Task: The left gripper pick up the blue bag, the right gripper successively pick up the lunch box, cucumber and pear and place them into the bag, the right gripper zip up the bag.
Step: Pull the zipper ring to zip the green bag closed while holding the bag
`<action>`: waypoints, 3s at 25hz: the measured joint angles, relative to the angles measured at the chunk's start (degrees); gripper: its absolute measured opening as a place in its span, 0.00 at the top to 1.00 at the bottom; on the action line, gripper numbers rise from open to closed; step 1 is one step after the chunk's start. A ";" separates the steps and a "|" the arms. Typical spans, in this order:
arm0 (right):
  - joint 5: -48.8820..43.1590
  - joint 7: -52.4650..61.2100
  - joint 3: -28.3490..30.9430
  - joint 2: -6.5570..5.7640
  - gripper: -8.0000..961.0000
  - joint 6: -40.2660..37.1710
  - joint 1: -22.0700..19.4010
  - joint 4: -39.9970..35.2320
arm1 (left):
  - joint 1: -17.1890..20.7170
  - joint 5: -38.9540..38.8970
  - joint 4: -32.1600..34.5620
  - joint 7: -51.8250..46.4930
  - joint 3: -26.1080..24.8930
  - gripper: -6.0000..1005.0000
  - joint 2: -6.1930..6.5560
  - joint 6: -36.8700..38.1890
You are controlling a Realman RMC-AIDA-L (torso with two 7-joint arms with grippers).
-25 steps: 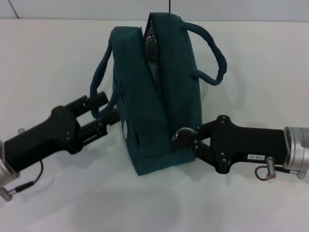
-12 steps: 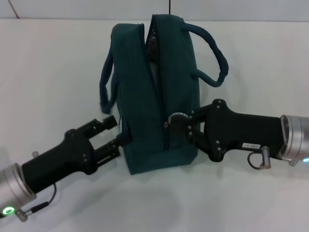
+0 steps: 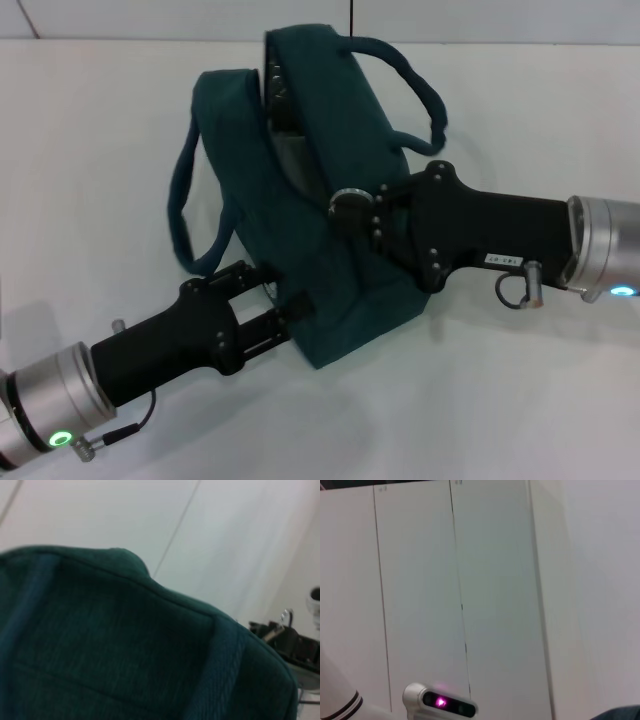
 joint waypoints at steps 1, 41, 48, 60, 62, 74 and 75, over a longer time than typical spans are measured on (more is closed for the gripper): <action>0.02 -0.01 0.00 0.01 0.97 0.02 0.13 -0.01 | -0.17 -0.18 -0.06 0.01 0.46 0.35 0.00 -0.13; 1.86 -3.24 2.67 -0.54 0.97 -1.71 0.41 -0.57 | -4.73 -1.81 4.65 -2.93 1.19 0.37 1.24 -4.11; 1.89 -3.23 5.54 -0.53 0.96 -2.82 -0.59 -0.63 | -4.81 -1.62 5.06 -2.68 1.21 0.37 1.12 -4.31; 1.89 -3.25 7.43 -0.71 0.96 -4.08 -2.19 -0.39 | -2.21 -1.60 9.58 -6.55 1.15 0.37 2.21 0.79; 1.83 -3.29 7.43 -0.72 0.96 -4.08 -2.21 -0.32 | -1.68 -1.61 10.29 -7.24 1.16 0.37 2.31 2.30; 1.29 -4.55 6.78 -0.44 0.96 -4.15 -1.71 -0.46 | -2.84 -0.51 5.55 -9.08 1.79 0.38 0.59 1.88; 1.28 -4.55 6.77 -0.45 0.96 -4.20 -1.71 -0.48 | -2.95 -0.64 5.20 -9.09 1.79 0.38 0.54 1.41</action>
